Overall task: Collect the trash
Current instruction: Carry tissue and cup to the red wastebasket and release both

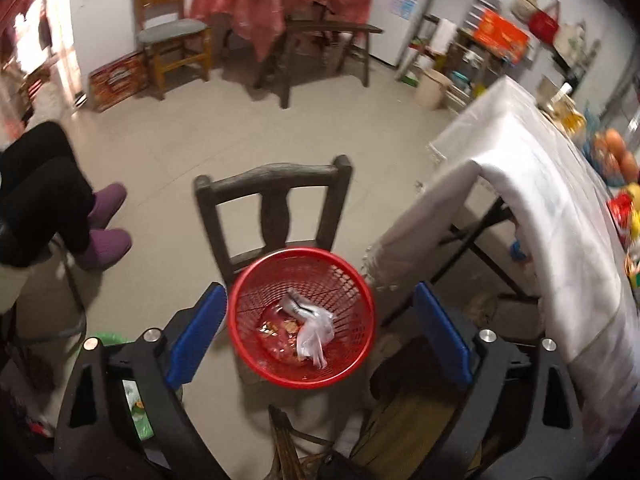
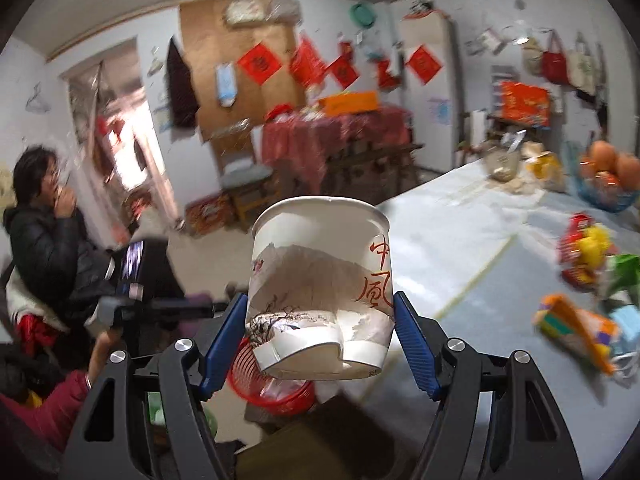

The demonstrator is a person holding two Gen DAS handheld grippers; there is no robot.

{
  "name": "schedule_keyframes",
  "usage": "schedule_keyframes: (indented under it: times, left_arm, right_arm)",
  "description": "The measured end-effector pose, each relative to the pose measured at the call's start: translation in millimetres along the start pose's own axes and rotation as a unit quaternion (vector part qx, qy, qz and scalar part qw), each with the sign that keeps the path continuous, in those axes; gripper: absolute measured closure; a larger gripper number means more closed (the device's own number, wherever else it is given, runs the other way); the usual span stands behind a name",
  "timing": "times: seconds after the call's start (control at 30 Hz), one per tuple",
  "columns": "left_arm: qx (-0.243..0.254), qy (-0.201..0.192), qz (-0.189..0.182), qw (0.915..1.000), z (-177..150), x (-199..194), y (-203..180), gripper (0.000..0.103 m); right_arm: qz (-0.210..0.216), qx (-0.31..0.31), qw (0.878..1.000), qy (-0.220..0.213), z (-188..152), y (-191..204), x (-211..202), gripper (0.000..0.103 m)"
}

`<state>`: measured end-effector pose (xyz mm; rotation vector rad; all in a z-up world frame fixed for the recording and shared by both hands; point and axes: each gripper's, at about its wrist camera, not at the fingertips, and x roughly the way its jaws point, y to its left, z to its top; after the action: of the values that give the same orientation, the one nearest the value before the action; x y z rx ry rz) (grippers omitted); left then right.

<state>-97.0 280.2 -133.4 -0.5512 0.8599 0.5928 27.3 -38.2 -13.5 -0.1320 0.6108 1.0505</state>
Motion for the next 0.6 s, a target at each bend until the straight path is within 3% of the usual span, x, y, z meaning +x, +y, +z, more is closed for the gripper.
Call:
schedule_keyframes:
  times: [0.17, 0.3, 0.47, 0.6]
  left_arm:
    - [-0.079, 0.010, 0.020, 0.9966, -0.5, 2.6, 41.1, 0.010]
    - [-0.111, 0.009, 0.056, 0.9922, -0.6, 4.7, 62.5, 0.010]
    - [-0.115, 0.026, 0.073, 0.9903, -2.9, 12.6, 74.5, 0.010]
    - [-0.104, 0.050, 0.075, 0.9905, -6.3, 26.3, 73.5, 0.010]
  right_arm:
    - [0.043, -0.045, 0.995, 0.077, -18.5, 52.0, 51.3, 0.031]
    - [0.075, -0.077, 0.984, 0.142, -39.0, 88.2, 96.0, 0.031]
    - [0.086, -0.093, 0.965, 0.229, -65.8, 108.7, 154.9, 0.031]
    - [0.076, -0.101, 0.957, 0.259, -68.8, 115.6, 196.3, 0.031]
